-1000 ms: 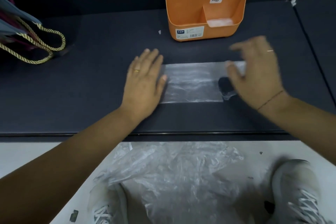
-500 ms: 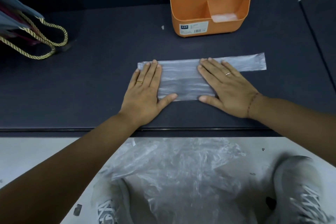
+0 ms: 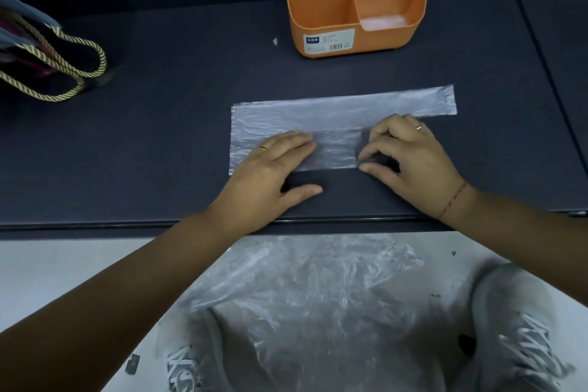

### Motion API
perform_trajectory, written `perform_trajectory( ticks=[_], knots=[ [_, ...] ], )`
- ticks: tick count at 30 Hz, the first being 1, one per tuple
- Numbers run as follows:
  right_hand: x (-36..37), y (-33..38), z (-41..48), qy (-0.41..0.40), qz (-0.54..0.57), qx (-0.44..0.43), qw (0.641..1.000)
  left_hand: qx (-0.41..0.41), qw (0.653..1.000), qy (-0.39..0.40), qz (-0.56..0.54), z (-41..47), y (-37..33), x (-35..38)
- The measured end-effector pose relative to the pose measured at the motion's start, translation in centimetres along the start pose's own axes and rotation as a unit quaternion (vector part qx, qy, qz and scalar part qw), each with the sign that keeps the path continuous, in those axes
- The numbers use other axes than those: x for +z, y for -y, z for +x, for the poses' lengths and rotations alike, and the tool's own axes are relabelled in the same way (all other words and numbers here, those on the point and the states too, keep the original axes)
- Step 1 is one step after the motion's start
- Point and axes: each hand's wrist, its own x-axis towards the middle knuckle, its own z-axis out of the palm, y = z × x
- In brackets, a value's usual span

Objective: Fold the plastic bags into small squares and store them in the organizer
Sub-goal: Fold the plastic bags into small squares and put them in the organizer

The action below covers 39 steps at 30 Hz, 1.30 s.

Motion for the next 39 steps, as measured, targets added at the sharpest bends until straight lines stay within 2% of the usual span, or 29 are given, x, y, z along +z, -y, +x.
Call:
perform_trajectory(
  ticks=[4, 7, 11, 14, 18, 20, 22, 25, 28, 32, 36, 39],
  knots=[
    [0.6, 0.4, 0.3, -0.013, 0.025, 0.024, 0.999, -0.021, 0.999, -0.035, 0.004, 0.3, -0.4, 0.7],
    [0.0, 0.5, 0.7, 0.025, 0.062, 0.054, 0.996, -0.021, 0.997, -0.075, 0.028, 0.5, -0.5, 1.3],
    [-1.6, 0.6, 1.2, 0.080, 0.153, 0.116, 0.978, 0.023, 0.987, -0.152, 0.038, 1.0, -0.1, 1.9],
    [-2.5, 1.5, 0.7, 0.070, 0.076, 0.092, 0.990, 0.036, 0.986, -0.158, 0.042, 1.1, -0.7, 1.8],
    [-2.0, 3.8, 0.4, 0.113, -0.093, -0.021, 0.989, 0.036, 0.988, -0.140, 0.046, 0.4, -2.6, 1.7],
    [-0.8, 4.1, 0.1, 0.117, -0.109, -0.045, 0.986, 0.032, 0.990, -0.135, 0.030, 0.1, -3.5, 1.7],
    [-0.2, 3.8, -0.4, 0.084, -0.081, -0.037, 0.992, 0.024, 0.990, -0.139, 0.017, -0.5, -3.9, 1.7],
    [-1.1, 2.5, -0.7, 0.055, -0.006, -0.001, 0.998, -0.029, 0.987, -0.156, -0.005, -1.8, -2.9, 1.3],
    [-2.8, 1.2, -0.1, 0.065, 0.091, 0.094, 0.989, -0.103, 0.979, -0.157, -0.083, -3.0, -1.4, 0.2],
    [-3.4, 0.3, 0.8, 0.069, 0.196, 0.209, 0.956, -0.261, 0.931, -0.157, -0.200, -2.8, -1.1, -1.5],
    [-3.2, 0.4, 1.6, 0.042, 0.208, 0.276, 0.938, -0.317, 0.898, -0.198, -0.234, -1.1, -0.8, -2.2],
    [-2.8, -0.2, 2.2, 0.009, 0.186, 0.319, 0.929, -0.329, 0.893, -0.209, -0.225, -0.1, 0.0, -2.0]
  ],
)
